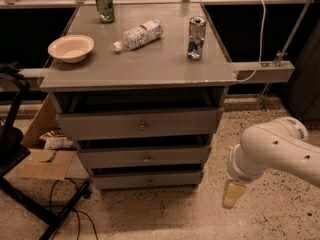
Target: Open bottom drawer
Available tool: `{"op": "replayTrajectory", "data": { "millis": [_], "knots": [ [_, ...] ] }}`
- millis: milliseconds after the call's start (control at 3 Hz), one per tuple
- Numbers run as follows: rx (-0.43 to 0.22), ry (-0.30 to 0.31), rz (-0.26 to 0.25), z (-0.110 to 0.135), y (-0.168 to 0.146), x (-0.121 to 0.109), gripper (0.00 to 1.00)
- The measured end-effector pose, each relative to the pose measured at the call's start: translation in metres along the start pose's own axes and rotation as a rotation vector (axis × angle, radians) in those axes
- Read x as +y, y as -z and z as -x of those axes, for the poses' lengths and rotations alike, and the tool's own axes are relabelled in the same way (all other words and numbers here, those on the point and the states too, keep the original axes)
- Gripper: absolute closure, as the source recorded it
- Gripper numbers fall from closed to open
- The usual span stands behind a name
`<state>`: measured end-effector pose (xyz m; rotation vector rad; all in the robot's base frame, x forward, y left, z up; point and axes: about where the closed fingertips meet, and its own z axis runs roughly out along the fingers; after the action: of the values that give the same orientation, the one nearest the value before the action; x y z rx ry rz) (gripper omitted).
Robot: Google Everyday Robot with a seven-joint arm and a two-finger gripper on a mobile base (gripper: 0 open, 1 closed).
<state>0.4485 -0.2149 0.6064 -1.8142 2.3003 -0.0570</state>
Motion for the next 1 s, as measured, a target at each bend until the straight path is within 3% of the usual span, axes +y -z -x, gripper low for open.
{"op": "replayTrajectory", "data": {
  "millis": [333, 667, 1000],
  "knots": [
    [0.002, 0.004, -0.002, 0.0, 0.0, 0.0, 0.0],
    [-0.001, -0.001, 0.007, 0.006, -0.05, 0.001, 0.0],
    [-0.011, -0.004, 0.026, 0.016, -0.146, 0.006, 0.0]
  ]
}}
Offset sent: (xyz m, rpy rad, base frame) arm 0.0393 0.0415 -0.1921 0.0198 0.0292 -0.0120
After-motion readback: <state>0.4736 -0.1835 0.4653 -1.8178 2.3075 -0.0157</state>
